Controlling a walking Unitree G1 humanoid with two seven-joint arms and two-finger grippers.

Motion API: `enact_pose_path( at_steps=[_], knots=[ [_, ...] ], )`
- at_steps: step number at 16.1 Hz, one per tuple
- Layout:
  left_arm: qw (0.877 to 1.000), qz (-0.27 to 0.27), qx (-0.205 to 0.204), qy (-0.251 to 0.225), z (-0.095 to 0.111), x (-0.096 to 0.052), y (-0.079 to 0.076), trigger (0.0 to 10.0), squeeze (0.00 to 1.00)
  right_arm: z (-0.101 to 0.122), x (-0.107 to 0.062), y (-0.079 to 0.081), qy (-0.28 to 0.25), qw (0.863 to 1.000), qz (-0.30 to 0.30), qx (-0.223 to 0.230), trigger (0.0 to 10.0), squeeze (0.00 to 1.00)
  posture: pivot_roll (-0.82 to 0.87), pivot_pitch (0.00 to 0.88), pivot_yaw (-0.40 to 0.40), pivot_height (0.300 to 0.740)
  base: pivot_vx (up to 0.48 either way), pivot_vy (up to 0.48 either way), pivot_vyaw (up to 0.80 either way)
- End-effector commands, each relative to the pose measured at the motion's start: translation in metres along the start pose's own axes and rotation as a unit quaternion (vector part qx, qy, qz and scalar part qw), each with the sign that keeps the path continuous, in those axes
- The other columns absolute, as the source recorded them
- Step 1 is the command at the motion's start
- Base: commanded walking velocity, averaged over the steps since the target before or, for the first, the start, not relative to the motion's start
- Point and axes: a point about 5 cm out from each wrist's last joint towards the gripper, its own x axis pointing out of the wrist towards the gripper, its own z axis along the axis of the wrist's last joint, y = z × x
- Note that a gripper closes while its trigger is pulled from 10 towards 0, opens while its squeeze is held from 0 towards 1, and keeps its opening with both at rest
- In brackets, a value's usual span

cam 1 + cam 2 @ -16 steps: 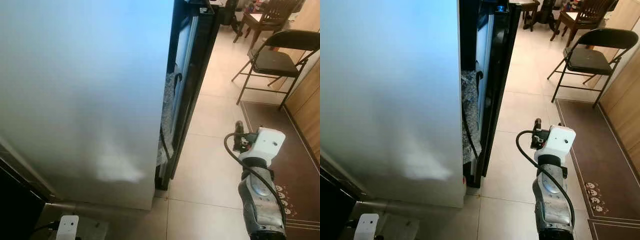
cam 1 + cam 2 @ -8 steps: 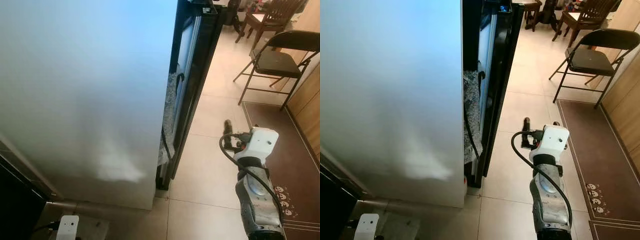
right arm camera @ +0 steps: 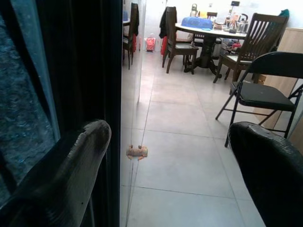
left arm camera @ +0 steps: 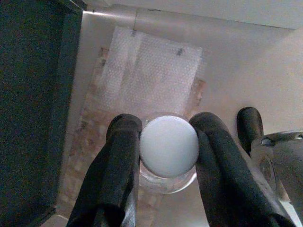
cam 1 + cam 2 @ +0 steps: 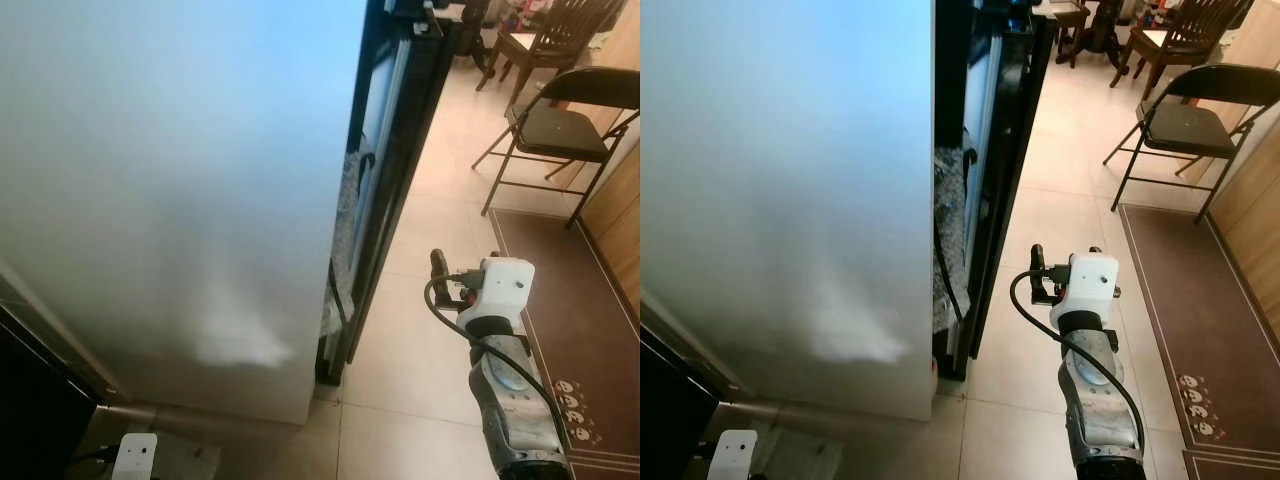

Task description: Restocking fridge

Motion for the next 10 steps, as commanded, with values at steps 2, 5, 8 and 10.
enact_pose_path(
  at_steps=[2,5,8,10],
  knots=[
    [1.0,0.002,-0.003,0.013,-0.0062,-0.0008,0.0001,10.0,0.0,-0.0016,0.0003,-0.0041,0.005,1.0,-0.009,-0.003,10.0,0.0,-0.13,0.05,-0.032,0.74,0.279,0.0,0.0],
    [1.0,0.001,-0.004,0.013,-0.0073,-0.001,-0.0006,10.0,0.0,-0.0019,0.0011,-0.0024,0.007,1.0,-0.003,-0.004,10.0,0.0,-0.13,0.05,-0.035,0.74,0.28,0.0,0.0],
    [1.0,0.0,-0.004,0.015,-0.0087,-0.0013,-0.0012,10.0,0.0,-0.0027,0.001,-0.0013,0.009,1.0,0.002,-0.009,10.0,0.0,-0.13,0.051,-0.036,0.74,0.28,0.0,0.0],
    [1.0,0.0,-0.004,0.013,-0.0088,-0.0014,-0.0007,10.0,0.0,-0.0017,-0.0005,-0.0015,0.006,1.0,0.001,-0.008,10.0,0.0,-0.13,0.054,-0.037,0.74,0.0,0.0,0.0]
  ],
)
